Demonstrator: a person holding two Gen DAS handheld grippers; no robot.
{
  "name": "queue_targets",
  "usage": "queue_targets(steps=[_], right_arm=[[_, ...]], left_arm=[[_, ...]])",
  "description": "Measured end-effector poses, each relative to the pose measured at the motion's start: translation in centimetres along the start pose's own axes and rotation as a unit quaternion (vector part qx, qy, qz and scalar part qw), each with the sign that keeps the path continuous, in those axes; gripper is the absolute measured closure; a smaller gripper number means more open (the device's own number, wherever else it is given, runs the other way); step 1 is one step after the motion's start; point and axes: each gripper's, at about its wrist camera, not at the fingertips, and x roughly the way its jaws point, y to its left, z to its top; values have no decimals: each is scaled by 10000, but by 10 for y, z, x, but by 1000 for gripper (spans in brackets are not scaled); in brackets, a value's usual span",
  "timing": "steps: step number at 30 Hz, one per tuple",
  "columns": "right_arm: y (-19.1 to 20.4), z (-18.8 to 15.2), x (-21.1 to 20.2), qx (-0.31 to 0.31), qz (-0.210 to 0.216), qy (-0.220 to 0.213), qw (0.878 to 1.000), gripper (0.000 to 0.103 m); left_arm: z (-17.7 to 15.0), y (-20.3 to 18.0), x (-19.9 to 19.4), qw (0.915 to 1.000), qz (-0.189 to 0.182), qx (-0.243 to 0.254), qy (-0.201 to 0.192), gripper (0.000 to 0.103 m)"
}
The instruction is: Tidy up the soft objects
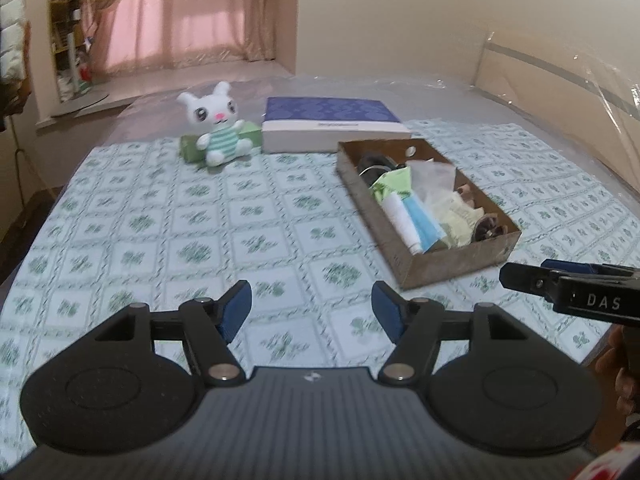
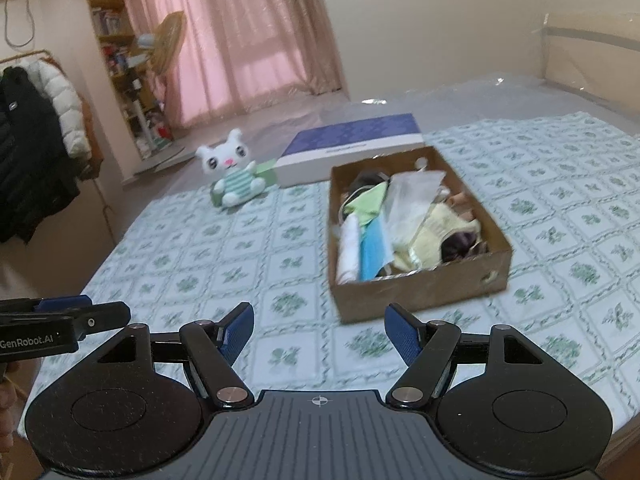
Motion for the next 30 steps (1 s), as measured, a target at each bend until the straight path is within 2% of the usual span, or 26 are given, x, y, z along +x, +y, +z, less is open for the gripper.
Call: queue_targets(steps=[11,18,30], right_arm=[[26,-33,0,-102,236,414,9988,31],[35,-47,0,-117,480,620,9969,31],[47,-67,11,-370,559,879,9939,31]], left_arm=[[-44,25,-32,9989,221,-367,165,39],[-66,31,-38,9982,287,-428,300,39],[-89,39,-36,9962,425,-524,552,39]])
